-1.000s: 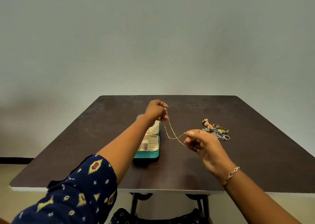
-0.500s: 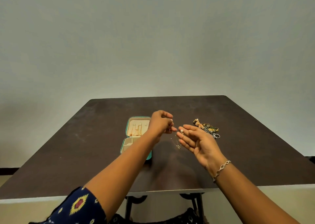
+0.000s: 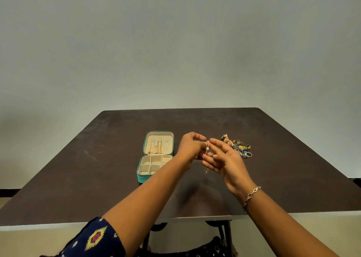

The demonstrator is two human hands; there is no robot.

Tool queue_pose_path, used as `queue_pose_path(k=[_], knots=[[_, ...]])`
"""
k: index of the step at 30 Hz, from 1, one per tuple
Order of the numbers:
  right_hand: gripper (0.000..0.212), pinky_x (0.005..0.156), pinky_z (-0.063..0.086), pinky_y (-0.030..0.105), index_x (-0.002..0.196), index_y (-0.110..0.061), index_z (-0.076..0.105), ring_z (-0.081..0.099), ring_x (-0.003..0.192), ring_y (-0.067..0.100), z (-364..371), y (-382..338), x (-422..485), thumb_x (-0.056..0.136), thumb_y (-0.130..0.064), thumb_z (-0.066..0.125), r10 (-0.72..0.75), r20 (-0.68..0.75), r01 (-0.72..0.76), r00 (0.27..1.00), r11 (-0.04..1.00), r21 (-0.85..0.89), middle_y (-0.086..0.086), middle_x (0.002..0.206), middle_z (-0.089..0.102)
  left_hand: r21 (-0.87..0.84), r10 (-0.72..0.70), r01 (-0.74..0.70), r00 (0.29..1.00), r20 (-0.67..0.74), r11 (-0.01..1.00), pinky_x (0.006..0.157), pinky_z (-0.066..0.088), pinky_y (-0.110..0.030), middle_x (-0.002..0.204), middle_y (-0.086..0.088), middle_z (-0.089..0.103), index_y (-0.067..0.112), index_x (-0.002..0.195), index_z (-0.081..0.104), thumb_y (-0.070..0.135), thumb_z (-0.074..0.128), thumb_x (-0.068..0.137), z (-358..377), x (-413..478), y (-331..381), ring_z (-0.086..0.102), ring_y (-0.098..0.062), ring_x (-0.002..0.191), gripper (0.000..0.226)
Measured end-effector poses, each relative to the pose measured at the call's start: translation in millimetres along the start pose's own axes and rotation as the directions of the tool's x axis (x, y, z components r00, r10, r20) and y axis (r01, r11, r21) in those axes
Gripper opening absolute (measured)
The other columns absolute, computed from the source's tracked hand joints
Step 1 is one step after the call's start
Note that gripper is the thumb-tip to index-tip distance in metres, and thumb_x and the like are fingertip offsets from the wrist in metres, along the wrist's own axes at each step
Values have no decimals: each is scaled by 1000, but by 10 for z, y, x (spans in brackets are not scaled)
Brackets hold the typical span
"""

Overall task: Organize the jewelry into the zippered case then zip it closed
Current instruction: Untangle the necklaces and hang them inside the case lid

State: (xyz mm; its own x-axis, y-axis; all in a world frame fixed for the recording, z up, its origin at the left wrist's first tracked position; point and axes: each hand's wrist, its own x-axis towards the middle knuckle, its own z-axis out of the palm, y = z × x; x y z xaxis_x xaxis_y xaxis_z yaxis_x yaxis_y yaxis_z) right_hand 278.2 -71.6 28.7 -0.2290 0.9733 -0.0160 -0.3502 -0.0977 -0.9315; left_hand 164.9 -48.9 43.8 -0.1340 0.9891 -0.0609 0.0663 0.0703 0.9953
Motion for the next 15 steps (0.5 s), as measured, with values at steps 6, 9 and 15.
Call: queue_pose_path(k=[6, 9, 15], knots=[[51, 75, 55, 31, 123, -13, 48, 66, 90, 22, -55, 53, 49, 85, 17, 32, 9, 45, -7, 999, 1000, -27, 3, 111, 61, -32, 9, -7, 998, 64, 999, 55, 48, -22, 78, -8, 61, 11, 89, 52, 3, 65, 82, -25, 26, -10, 61, -15, 62, 17], [46, 67, 57, 31, 121, -16, 48, 66, 89, 22, -85, 47, 57, 87, 14, 36, 4, 41, -2, 999, 998, -64, 0, 107, 62, -42, -4, 8, 994, 107, 999, 49, 51, -19, 72, -9, 61, 9, 93, 51, -6, 62, 81, -58, 13, 37, 62, -10, 48, 21], [30, 53, 47, 17, 110, -4, 55, 56, 73, 11, -230, 65, 114, 87, 11, 41, -86, -146, 51, 986, 973, -224, 8, 92, 61, -17, -15, 17, 990, 143, 1000, 59, 55, -24, 75, -10, 60, 6, 97, 52, -8, 56, 83, -96, 31, 154, 64, -12, 48, 20]])
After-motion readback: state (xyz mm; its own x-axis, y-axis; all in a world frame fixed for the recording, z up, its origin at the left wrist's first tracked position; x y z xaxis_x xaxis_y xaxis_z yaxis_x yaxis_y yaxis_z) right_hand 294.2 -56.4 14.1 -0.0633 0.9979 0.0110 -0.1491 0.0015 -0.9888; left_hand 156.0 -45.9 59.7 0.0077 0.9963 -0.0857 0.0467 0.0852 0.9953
